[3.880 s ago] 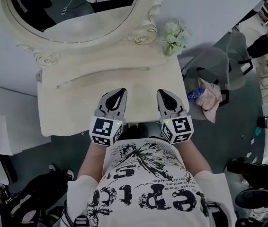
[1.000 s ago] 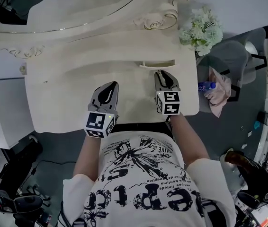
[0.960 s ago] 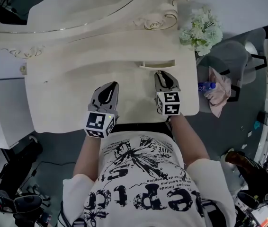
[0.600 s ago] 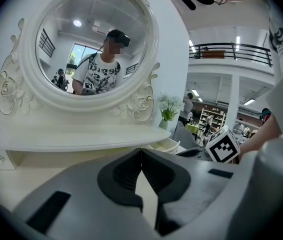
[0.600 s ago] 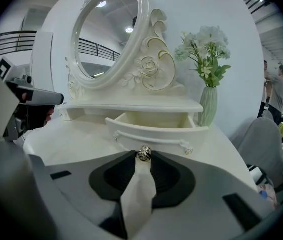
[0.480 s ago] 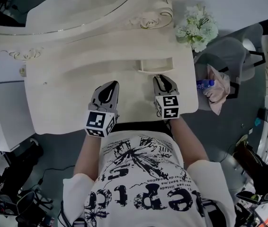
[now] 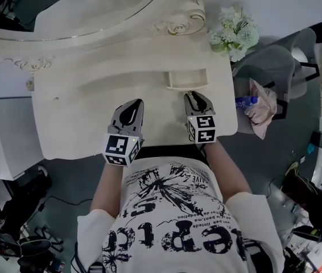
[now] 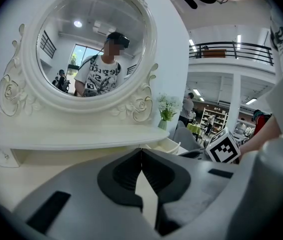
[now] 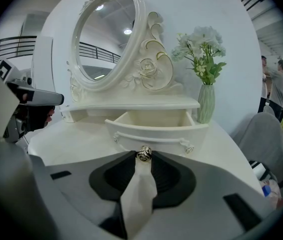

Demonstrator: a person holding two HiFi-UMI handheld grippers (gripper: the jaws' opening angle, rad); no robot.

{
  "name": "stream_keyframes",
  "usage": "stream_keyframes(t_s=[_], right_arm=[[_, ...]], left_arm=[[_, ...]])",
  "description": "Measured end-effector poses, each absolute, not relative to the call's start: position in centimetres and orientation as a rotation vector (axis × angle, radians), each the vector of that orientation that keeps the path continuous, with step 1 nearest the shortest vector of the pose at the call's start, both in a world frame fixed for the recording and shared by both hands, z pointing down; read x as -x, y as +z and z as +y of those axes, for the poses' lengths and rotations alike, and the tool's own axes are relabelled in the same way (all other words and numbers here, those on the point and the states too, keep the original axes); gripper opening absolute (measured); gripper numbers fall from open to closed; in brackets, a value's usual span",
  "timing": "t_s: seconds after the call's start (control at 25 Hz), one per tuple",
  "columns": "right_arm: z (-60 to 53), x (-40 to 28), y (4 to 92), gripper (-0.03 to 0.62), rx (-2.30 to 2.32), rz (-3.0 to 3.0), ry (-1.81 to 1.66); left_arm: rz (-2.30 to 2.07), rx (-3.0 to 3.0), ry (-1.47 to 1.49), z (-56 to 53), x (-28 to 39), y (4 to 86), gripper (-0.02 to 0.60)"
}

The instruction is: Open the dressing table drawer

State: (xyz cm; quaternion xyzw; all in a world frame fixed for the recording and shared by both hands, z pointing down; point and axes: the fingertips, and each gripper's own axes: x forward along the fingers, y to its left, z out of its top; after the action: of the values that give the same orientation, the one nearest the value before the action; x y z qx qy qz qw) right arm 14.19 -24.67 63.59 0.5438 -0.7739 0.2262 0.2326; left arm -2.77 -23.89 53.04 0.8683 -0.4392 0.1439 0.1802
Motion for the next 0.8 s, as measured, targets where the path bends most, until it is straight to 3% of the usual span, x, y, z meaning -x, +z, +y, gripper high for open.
stream_keyframes(t_s=[0.24,0.52,0.68,0.8], right_arm=[[-23.9,-14.0,63.8,0.135,-1.471,-2.142,0.727],[-23.5,-14.3,58.7,0.133,-1.457,-2.209,0.59],[-24.7,-14.3,54.0,0.057,-1.479,-2.303,0.489],[-25.4,-14.1,50.8,0.038,-1.504,-2.36,0.424]], left_arm=[[-1.269,-2.439,0.427,-23.5,2.7,52.8,0.02],[-1.275,-2.458,0.414,-23.4,1.3,50.8,0.02],[-1.283,-2.502,0.387,-24.2,0.3,48.5,0.02],[-1.298,-2.526,0.369,-24.7,0.0,47.0,0.02]])
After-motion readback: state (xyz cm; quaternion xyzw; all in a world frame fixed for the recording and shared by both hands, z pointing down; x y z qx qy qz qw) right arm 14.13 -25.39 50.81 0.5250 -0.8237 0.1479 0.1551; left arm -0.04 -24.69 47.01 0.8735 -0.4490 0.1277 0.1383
